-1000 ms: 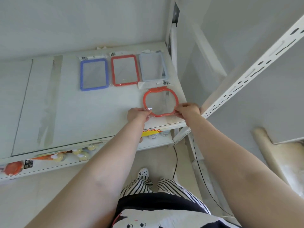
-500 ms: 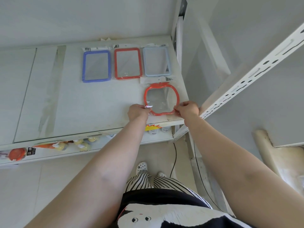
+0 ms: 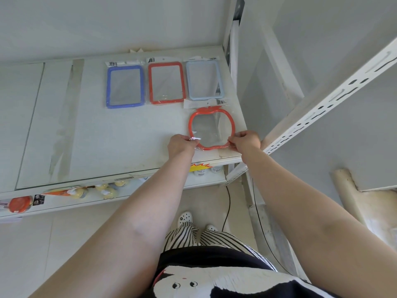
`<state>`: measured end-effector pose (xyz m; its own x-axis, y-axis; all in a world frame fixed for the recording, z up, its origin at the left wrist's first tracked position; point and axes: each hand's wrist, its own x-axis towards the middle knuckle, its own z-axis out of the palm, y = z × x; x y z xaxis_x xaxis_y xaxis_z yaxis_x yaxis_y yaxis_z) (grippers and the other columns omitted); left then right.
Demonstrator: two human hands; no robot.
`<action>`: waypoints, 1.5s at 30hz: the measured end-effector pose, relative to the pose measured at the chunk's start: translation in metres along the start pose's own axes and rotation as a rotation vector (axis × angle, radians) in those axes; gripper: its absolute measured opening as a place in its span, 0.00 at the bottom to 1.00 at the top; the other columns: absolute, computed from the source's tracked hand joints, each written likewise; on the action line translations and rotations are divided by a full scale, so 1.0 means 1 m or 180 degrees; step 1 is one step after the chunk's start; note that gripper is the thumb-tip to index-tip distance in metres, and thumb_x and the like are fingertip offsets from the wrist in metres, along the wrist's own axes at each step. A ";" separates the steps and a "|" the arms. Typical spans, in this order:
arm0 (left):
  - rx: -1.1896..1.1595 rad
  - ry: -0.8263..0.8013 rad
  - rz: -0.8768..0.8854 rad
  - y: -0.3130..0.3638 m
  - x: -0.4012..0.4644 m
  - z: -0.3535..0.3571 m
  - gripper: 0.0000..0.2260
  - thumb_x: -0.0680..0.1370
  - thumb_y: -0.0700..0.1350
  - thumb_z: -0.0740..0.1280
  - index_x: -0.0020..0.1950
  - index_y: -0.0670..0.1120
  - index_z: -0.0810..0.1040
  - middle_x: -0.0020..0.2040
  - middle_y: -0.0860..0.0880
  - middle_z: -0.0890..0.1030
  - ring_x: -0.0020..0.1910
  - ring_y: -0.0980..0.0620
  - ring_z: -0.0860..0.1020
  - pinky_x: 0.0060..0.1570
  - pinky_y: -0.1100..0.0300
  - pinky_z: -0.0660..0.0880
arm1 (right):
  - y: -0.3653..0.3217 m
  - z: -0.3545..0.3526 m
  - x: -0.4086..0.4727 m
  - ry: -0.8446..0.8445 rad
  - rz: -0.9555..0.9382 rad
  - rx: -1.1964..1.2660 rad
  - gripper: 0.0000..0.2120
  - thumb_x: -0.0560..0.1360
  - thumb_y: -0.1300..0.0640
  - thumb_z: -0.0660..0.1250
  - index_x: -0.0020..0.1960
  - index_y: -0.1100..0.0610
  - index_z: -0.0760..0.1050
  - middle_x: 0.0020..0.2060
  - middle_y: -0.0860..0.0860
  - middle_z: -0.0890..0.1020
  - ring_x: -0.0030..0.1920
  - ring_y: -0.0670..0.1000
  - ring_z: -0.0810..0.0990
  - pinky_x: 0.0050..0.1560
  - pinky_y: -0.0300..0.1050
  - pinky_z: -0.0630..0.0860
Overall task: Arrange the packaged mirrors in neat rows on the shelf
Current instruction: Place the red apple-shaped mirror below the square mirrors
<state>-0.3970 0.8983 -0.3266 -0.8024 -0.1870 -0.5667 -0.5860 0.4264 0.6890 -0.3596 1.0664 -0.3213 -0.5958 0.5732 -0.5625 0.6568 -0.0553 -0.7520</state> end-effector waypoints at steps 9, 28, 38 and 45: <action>0.1277 0.0465 0.0640 0.006 0.005 -0.002 0.25 0.68 0.51 0.76 0.61 0.46 0.73 0.62 0.45 0.73 0.62 0.44 0.72 0.58 0.52 0.72 | -0.010 0.005 -0.002 0.0304 -0.0342 -0.2362 0.17 0.71 0.49 0.70 0.54 0.57 0.73 0.51 0.54 0.78 0.50 0.57 0.79 0.46 0.47 0.73; 0.2920 -0.0805 0.2387 0.024 0.038 0.012 0.45 0.72 0.54 0.72 0.79 0.44 0.48 0.80 0.46 0.43 0.79 0.45 0.43 0.76 0.47 0.46 | -0.034 0.031 0.071 -0.0608 -0.2070 -0.3287 0.31 0.80 0.48 0.56 0.79 0.54 0.49 0.78 0.54 0.55 0.77 0.60 0.51 0.76 0.56 0.52; 0.2933 -0.0798 0.2438 0.025 0.037 0.011 0.45 0.72 0.53 0.72 0.79 0.44 0.48 0.80 0.46 0.43 0.79 0.44 0.44 0.76 0.48 0.46 | -0.030 0.035 0.072 -0.0480 -0.2035 -0.3054 0.34 0.77 0.50 0.62 0.78 0.52 0.51 0.77 0.55 0.58 0.77 0.59 0.55 0.75 0.55 0.56; 0.2616 -0.0512 0.2572 0.029 0.037 0.002 0.33 0.75 0.50 0.69 0.76 0.47 0.60 0.79 0.44 0.52 0.79 0.43 0.52 0.76 0.47 0.51 | -0.034 0.032 0.062 -0.0264 -0.2128 -0.2924 0.31 0.77 0.51 0.64 0.77 0.51 0.57 0.76 0.58 0.62 0.76 0.59 0.58 0.75 0.51 0.57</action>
<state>-0.4429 0.9057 -0.3287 -0.8508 0.4908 -0.1877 0.3868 0.8267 0.4087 -0.4337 1.0780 -0.3411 -0.9600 0.2051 -0.1904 0.2660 0.8803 -0.3929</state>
